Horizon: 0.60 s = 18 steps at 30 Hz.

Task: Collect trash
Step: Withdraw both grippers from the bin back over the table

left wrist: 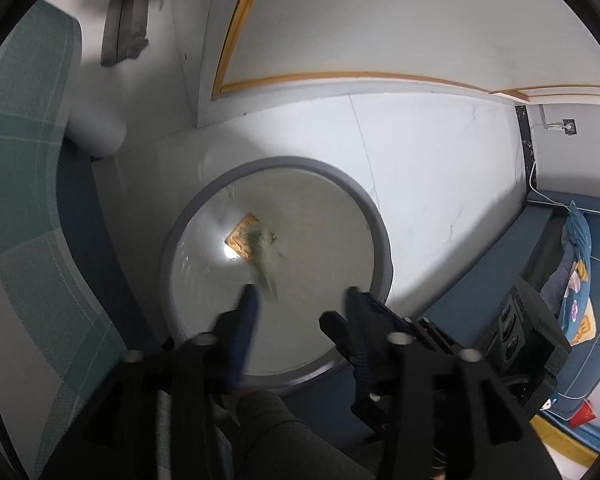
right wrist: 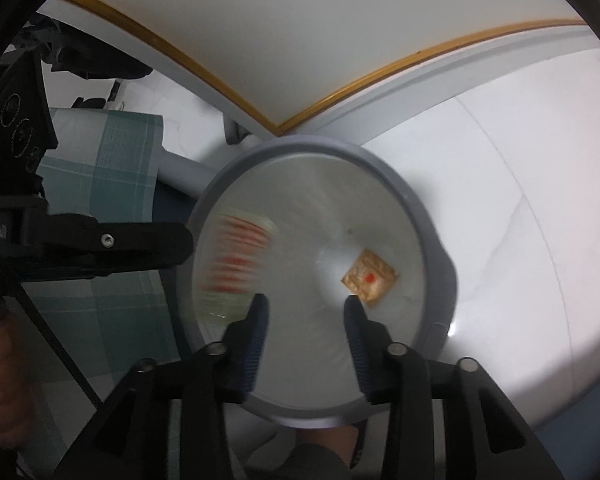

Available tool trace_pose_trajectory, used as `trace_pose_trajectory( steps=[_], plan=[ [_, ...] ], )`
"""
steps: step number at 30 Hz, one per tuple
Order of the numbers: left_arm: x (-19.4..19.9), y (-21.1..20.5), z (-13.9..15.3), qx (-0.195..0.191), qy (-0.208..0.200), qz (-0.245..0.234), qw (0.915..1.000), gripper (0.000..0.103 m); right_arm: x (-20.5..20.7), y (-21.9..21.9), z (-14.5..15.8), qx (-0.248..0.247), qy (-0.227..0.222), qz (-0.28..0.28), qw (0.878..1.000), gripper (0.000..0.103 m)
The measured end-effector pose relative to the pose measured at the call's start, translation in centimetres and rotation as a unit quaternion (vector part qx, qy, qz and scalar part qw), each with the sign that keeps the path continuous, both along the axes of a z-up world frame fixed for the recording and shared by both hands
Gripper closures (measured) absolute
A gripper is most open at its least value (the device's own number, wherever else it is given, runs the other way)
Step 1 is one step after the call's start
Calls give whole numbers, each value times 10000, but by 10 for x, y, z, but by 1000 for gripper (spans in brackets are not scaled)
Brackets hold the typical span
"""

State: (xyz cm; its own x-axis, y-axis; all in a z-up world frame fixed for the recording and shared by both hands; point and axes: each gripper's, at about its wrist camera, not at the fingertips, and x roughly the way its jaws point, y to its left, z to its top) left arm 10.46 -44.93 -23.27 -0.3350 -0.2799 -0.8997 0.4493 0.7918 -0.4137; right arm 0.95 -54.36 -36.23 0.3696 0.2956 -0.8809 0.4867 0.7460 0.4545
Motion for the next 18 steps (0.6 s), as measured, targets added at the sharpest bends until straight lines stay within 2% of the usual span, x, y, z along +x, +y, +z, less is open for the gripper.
trace_pose_trajectory(
  steps=[2,5,10,13,18],
  plan=[
    [-2,-2,6,-50,-83,-69,9999,50,-2,-1,4,-62,-19,-23,10000,54],
    [-5,-4,13,-90,-259,-226,9994,50,-8,-6,13,-224,-5,-131,9997,48],
    [-7,-9,35,-275,-640,-478,9964,48,-20,-19,28,-309,-103,-350,9989,47],
    [-9,-9,46,-386,-815,-683,9936,40,-24,-23,40,-416,-185,-398,9982,44],
    [-16,-3,70,-463,-1237,-844,9876,39,-27,-25,69,-641,-316,-376,9967,39]
  ],
)
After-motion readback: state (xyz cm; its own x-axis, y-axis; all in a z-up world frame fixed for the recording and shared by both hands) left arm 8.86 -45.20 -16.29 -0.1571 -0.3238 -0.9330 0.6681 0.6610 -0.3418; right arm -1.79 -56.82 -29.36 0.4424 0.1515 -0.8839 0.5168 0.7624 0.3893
